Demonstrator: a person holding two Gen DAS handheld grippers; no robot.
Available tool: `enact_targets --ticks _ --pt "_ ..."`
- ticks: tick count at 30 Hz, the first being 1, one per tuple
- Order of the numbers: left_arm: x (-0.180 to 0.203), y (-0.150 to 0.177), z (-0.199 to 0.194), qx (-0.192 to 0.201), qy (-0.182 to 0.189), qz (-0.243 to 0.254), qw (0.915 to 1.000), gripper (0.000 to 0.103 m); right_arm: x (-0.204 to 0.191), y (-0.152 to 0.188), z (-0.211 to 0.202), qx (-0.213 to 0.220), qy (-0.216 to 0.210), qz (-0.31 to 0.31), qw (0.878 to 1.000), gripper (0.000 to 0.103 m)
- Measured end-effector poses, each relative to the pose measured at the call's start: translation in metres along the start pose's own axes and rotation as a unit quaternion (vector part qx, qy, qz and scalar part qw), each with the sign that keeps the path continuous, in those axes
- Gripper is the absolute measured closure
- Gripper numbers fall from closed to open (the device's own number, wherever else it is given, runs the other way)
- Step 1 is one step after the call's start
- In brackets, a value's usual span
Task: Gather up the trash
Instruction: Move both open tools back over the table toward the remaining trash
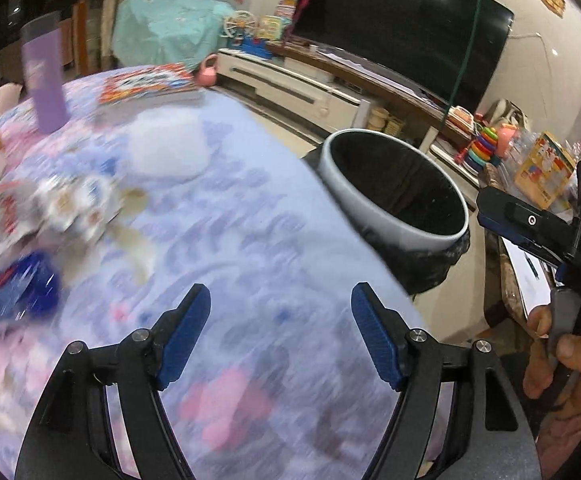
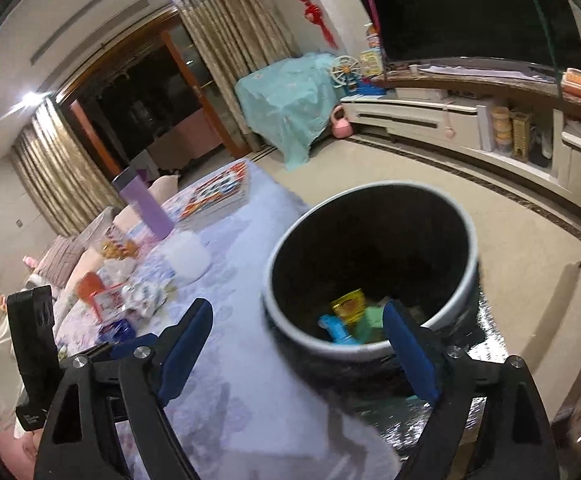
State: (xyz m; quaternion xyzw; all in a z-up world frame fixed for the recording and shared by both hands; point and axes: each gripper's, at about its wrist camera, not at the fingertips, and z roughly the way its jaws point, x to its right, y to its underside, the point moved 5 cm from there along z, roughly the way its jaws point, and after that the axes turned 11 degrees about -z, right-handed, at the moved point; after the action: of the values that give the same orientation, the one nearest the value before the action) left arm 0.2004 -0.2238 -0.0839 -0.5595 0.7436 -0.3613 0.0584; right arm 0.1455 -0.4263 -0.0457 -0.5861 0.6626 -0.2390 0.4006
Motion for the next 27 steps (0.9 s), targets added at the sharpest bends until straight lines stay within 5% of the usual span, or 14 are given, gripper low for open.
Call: enact_targets --ticks 27 --pt "-0.180 0.044 -0.083 0.036 -0.071 -0.159 0.9840 0.028 -0.151 0.046 0.076 -0.070 -0.106 -0.068 0.990 0.014"
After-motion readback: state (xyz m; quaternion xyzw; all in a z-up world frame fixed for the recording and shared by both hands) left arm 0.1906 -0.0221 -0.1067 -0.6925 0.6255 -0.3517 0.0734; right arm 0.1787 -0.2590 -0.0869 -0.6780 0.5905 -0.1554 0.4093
